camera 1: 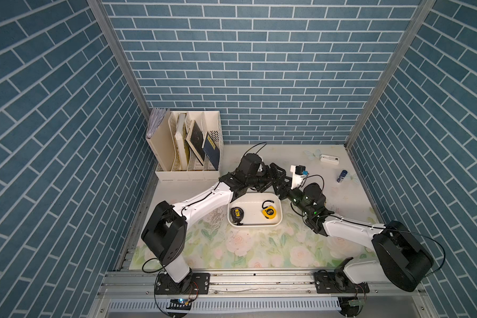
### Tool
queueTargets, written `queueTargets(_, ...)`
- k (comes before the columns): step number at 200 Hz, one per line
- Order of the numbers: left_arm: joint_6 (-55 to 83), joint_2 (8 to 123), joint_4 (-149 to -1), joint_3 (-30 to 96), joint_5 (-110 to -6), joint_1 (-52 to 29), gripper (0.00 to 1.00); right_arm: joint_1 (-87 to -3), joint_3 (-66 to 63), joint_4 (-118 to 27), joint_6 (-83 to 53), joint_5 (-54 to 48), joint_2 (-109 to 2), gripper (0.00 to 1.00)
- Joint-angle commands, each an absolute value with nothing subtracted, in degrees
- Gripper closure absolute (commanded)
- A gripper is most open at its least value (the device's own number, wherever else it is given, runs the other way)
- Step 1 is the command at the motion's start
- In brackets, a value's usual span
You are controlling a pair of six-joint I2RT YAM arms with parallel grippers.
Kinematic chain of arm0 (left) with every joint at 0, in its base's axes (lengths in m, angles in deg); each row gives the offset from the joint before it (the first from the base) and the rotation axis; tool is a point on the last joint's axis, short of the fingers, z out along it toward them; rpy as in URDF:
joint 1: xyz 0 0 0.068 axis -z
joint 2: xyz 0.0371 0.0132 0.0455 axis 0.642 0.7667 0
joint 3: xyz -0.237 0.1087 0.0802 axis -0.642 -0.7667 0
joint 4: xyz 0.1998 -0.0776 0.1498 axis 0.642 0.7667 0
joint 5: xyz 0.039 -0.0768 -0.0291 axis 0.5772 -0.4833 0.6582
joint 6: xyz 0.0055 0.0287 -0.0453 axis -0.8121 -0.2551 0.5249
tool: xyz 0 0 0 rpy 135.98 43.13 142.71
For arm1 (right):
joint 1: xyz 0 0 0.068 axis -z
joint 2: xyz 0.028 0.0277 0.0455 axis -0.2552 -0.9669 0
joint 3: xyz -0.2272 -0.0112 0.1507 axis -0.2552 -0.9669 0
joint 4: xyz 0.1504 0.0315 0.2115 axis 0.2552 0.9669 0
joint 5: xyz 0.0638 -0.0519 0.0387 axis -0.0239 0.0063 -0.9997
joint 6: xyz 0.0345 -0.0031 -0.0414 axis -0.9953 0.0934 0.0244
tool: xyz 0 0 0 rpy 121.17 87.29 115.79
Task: Take the tape measure out of the storage box
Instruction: Place the tape measure at the center of the board.
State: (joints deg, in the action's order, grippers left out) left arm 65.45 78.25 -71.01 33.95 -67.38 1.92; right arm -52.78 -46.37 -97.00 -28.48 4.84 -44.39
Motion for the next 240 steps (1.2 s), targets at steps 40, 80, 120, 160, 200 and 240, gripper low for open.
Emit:
queueTargets(40,63.4,75.6,-73.1,34.4,-69.3,2.3,0.44,-52.9,-44.8,-97.4,-28.4,8.2,-43.1,1.00)
queueTargets(80,62.6,74.3,-75.3,32.7,-69.6,1.9,0.01,-52.9,-45.4,-95.2,-27.7,10.0,-39.9,1.00)
queueTargets(120,61.5,73.4,-73.9,32.3,-68.4,1.0,0.00,-52.9,-46.3,-90.8,-25.9,14.3,-35.4,1.00)
queueTargets(160,52.9,73.4,-63.5,37.0,-64.1,0.7,0.00,-50.3,-44.9,-78.7,-27.5,21.7,-34.3,1.00)
queueTargets(200,42.6,75.0,-52.4,37.9,-58.1,0.7,0.00,-40.4,-45.3,-72.0,-35.5,17.7,-39.6,1.00)
queueTargets(240,36.8,77.4,-45.8,37.7,-52.2,2.4,0.04,-39.4,-40.0,-68.7,-36.7,15.3,-48.6,1.00)
